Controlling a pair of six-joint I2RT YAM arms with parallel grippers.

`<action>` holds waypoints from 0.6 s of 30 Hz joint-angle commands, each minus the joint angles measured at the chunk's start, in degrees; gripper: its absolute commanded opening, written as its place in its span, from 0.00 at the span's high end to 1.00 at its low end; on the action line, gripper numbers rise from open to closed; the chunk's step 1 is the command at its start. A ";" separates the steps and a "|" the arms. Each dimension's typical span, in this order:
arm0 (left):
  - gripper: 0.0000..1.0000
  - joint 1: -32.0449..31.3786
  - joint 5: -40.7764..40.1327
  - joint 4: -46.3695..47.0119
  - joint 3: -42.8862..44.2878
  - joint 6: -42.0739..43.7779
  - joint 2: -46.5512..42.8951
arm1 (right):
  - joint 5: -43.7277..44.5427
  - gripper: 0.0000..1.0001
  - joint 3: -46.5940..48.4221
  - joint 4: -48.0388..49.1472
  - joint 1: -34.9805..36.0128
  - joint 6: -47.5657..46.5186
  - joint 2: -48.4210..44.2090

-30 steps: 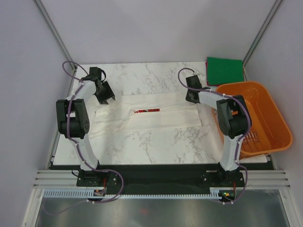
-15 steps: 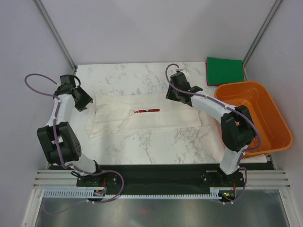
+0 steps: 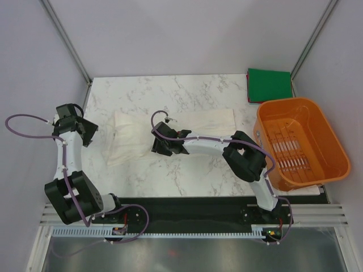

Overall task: Fold and stack the t-shirts
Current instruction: Fold the tshirt

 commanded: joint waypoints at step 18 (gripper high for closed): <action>0.45 0.16 3.71 3.09 -1.94 6.29 3.06 | 0.15 0.52 10.82 3.39 2.55 7.64 9.19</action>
